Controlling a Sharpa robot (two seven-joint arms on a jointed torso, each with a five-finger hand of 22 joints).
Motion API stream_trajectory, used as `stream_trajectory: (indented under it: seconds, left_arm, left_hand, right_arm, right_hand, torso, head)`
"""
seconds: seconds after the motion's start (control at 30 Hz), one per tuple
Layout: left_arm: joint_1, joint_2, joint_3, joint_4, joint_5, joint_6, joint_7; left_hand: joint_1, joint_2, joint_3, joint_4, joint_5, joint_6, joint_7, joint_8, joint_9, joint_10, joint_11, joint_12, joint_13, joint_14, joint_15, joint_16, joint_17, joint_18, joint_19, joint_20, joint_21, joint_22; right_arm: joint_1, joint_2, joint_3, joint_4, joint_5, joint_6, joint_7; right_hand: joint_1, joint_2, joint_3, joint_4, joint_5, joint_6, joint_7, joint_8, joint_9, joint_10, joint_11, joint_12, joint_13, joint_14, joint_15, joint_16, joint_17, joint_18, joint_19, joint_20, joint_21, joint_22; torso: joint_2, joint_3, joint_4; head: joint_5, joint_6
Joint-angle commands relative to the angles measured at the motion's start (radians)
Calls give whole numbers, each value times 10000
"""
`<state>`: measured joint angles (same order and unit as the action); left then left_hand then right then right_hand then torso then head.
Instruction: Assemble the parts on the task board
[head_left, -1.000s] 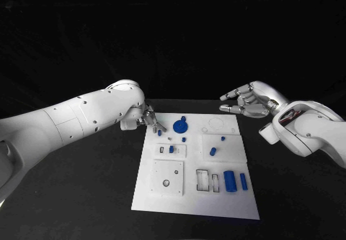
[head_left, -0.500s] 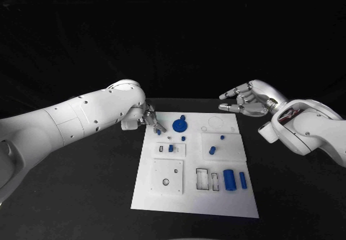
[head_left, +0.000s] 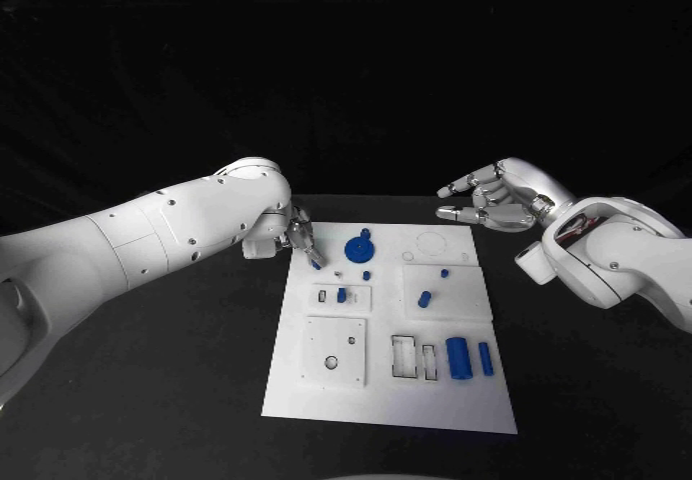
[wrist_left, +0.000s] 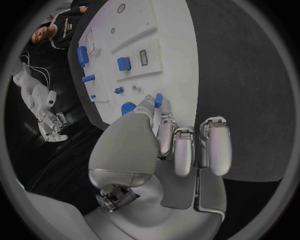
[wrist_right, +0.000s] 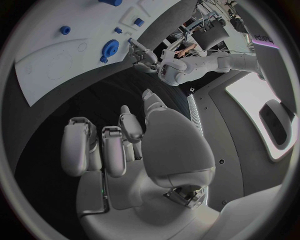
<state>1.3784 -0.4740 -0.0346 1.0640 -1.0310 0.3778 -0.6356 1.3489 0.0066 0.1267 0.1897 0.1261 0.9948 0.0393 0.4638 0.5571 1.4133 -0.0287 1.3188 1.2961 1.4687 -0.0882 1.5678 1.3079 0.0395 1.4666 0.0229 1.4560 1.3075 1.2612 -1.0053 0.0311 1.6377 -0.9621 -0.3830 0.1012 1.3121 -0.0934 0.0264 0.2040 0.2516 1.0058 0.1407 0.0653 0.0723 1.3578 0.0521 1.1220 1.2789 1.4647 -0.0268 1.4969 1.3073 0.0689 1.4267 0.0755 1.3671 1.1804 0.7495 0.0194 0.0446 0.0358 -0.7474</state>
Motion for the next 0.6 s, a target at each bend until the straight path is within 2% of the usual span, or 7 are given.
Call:
stream_trajectory:
  seconds: [0.03, 0.2, 0.27, 0.3, 0.33, 0.43, 0.6]
  left_arm:
    - [-9, 14, -4, -7, 168, -195, 179]
    - [-10, -48, -4, 39, 347, -622, 307]
    - [-10, -98, -4, 97, 443, -813, 340]
    - [-10, -131, -4, 139, 494, -911, 346]
    - [-10, -169, -4, 191, 544, -1004, 349]
    - [-10, -315, -4, 418, 711, -1264, 325]
    - [-9, -622, -4, 939, 975, -1707, 242]
  left_hand:
    - [426, 194, 599, -178, 33, -85, -28, -16, -9, -3, -76, -111, -98, 1021, -65, 30, 2629, 12, 410, -97, -37, 829]
    - [395, -26, 1872, -380, 54, -106, -31, 201, 72, 27, -90, -107, -83, 1021, -45, 30, 2629, 12, 412, -91, -45, 836]
    - [126, -368, 2655, -455, 32, -190, -30, 390, 172, 52, -88, -101, -78, 1021, -18, 30, 2629, 15, 417, -98, -45, 848]
    - [49, -406, 2903, -473, 42, -193, -27, 455, 204, 58, -89, -100, -78, 1021, -38, 30, 2629, 11, 417, -83, -48, 848]
    - [-308, -659, 3694, -524, 23, -251, 16, 665, 311, 77, -106, -102, -82, 1021, -18, 30, 2629, 14, 420, -92, -51, 854]
    - [-553, -880, 4229, -684, 7, -305, -33, 826, 390, 104, -87, -83, -67, 1021, -51, 30, 2629, 6, 427, -71, -44, 874]
    - [-880, -1043, 4841, -860, 1, -348, -55, 1024, 478, 124, -91, -88, -80, 1021, -54, 30, 2629, -1, 444, -79, -23, 917]
  right_arm:
    - [-6, 11, 2, 1, -10, 149, 65]
    - [-6, 14, 1, -11, -10, 188, 49]
    - [-6, 19, 1, -22, -10, 201, 45]
    - [-6, 23, 1, -27, -10, 207, 44]
    - [-6, 27, 1, -32, -10, 212, 42]
    - [-8, 38, 0, -50, -10, 228, 39]
    - [-13, 44, -4, -67, -9, 244, 30]
  right_hand:
    - [-16, 59, -56, 25, 67, -42, -19, 41, 16, -77, -3, -28, -6, 805, 20, -50, 1619, 92, -56, 14, -67, -8]
    - [-16, 59, -56, 25, 67, -42, -19, 41, 16, -77, -3, -28, -6, 805, 20, -50, 1619, 92, -56, 14, -67, -8]
    - [-16, 59, -56, 25, 67, -42, -19, 41, 16, -77, -3, -28, -6, 805, 20, -50, 1619, 92, -56, 14, -67, -8]
    - [-16, 59, -56, 25, 67, -42, -19, 41, 16, -77, -3, -28, -6, 805, 20, -50, 1619, 92, -56, 14, -67, -8]
    - [-16, 59, -56, 25, 67, -42, -19, 41, 16, -77, -3, -28, -6, 805, 20, -50, 1619, 92, -56, 14, -67, -8]
    - [-16, 59, -56, 25, 67, -42, -19, 41, 16, -77, -3, -28, -6, 805, 20, -50, 1619, 92, -56, 14, -67, -8]
    - [-2, 70, -66, 23, 72, -43, -19, 41, 16, -72, -4, -19, -4, 802, 19, -63, 1605, 92, -55, 14, -70, -10]
  torso:
    - [-4, 4, -2]
    - [-4, 0, 1]
    - [-12, 2, 4]
    - [-12, 2, 8]
    - [-12, 2, 8]
    - [-14, 10, 18]
    - [-18, 11, 21]
  head:
    - [-5, -7]
    - [-5, -22]
    - [-9, -18]
    - [-13, -2]
    - [-13, -2]
    - [-21, -9]
    - [-9, -16]
